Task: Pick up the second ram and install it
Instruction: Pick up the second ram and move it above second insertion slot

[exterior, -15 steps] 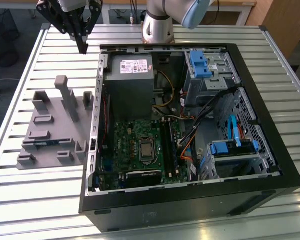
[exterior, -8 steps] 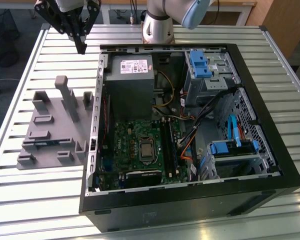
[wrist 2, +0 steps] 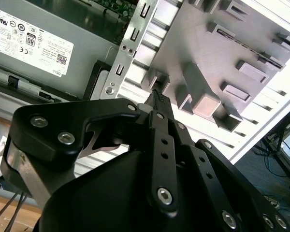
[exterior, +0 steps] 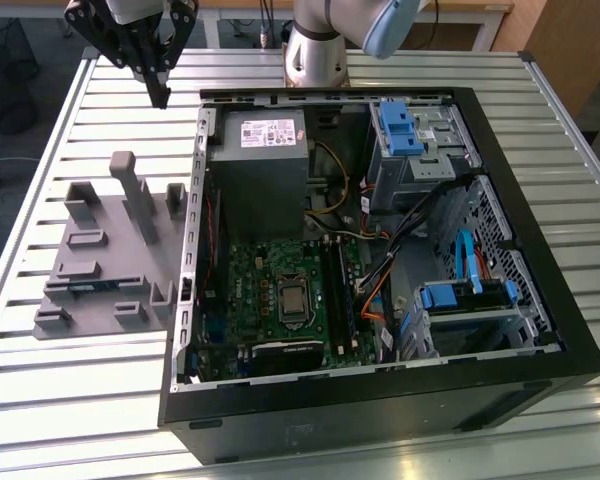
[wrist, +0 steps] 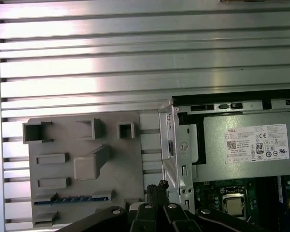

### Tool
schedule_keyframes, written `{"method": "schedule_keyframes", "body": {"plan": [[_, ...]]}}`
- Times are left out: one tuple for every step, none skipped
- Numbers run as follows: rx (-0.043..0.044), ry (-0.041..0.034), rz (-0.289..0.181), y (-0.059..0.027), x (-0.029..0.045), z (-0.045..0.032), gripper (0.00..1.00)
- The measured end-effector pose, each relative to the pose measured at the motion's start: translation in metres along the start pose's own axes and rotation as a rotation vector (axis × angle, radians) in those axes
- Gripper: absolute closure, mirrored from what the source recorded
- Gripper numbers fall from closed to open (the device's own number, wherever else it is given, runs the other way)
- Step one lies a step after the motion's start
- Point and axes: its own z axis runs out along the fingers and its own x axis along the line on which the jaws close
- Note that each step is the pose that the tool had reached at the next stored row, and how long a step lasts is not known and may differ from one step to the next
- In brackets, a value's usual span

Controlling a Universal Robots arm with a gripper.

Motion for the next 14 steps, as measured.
{"method": "schedule_keyframes", "body": {"plan": [[-0.0001, 0.0000, 0.000, 0.0000, 0.0005, 0.0000, 0.89], [0.0000, 0.0000, 0.000, -0.0001, 0.0010, 0.0000, 0.89], [-0.0001, 0.0000, 0.000, -0.0001, 0.0014, 0.0000, 0.89], [0.0000, 0.0000, 0.000, -0.0001, 0.0020, 0.0000, 0.89], [0.0000, 0.0000, 0.000, -0.0002, 0.0025, -0.0001, 0.89], [0.0000, 0.0000, 0.000, -0.0002, 0.0029, -0.0001, 0.89], [-0.0001, 0.0000, 0.000, -0.0003, 0.0034, -0.0001, 0.89], [-0.0001, 0.0000, 0.000, -0.0003, 0.0039, -0.0001, 0.89], [-0.0001, 0.0000, 0.000, -0.0003, 0.0043, -0.0001, 0.89], [0.0000, 0.0000, 0.000, -0.0004, 0.0049, -0.0001, 0.89], [0.0000, 0.0000, 0.000, -0.0004, 0.0053, -0.0001, 0.89], [0.0000, 0.0000, 0.000, -0.0004, 0.0058, -0.0001, 0.89], [-0.0001, 0.0000, 0.000, -0.0005, 0.0063, -0.0002, 0.89], [0.0000, 0.0000, 0.000, -0.0005, 0.0067, -0.0002, 0.89]]}}
